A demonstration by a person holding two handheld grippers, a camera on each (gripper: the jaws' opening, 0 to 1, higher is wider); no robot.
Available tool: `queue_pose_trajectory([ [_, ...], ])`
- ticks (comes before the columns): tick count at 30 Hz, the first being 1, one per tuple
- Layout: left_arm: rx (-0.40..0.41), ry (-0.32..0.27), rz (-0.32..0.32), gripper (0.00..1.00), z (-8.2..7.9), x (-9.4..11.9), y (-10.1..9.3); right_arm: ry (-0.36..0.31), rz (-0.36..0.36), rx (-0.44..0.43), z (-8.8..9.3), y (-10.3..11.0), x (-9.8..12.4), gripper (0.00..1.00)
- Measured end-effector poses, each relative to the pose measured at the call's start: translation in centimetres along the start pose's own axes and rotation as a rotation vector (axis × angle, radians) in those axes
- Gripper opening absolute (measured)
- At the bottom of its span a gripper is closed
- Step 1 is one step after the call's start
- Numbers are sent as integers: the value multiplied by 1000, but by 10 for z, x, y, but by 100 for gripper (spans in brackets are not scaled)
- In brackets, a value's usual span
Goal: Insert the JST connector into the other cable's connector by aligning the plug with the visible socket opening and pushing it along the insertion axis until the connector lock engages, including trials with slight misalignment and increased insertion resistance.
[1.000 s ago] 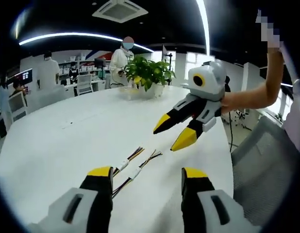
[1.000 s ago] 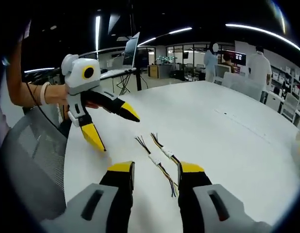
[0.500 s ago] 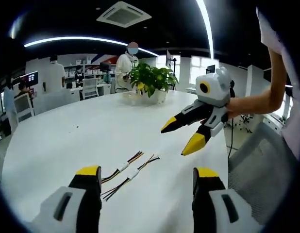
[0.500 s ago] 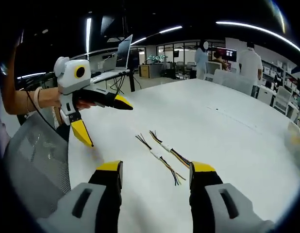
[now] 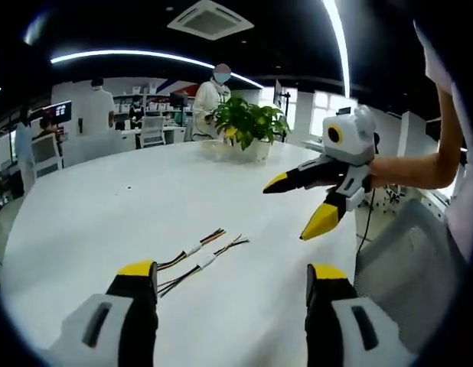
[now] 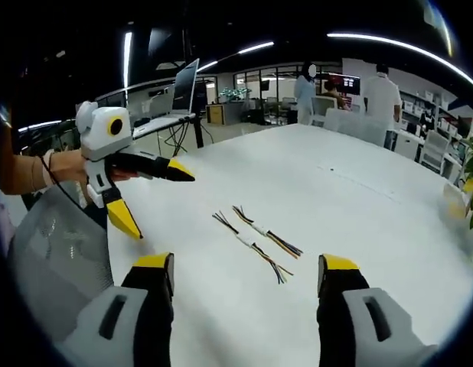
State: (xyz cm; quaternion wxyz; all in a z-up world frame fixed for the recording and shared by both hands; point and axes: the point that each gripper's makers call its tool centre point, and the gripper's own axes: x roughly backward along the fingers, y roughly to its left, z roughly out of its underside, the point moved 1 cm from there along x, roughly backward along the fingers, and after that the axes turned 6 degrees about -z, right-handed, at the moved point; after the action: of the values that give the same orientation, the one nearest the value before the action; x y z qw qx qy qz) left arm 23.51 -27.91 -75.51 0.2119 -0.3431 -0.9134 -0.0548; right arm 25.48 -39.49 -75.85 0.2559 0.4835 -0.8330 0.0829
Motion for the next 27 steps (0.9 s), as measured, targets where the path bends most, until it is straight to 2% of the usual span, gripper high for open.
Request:
queue_pose_trajectory([
  [7, 30, 15, -7, 85, 7, 2, -5, -16, 10, -30, 1, 3, 1, 88],
  [9, 27, 39, -11, 85, 12, 1, -4, -25, 10, -44, -1, 4, 1, 90],
  [18, 46, 44, -21, 98, 13, 0, -5, -30, -1, -72, -3, 14, 5, 98],
  [22, 50, 52, -14, 99, 13, 1, -8, -22, 0, -95, -1, 17, 8, 100],
  [27, 41, 47, -8, 99, 8, 3, -14, 4, 0, -83, 4, 23, 14, 100],
])
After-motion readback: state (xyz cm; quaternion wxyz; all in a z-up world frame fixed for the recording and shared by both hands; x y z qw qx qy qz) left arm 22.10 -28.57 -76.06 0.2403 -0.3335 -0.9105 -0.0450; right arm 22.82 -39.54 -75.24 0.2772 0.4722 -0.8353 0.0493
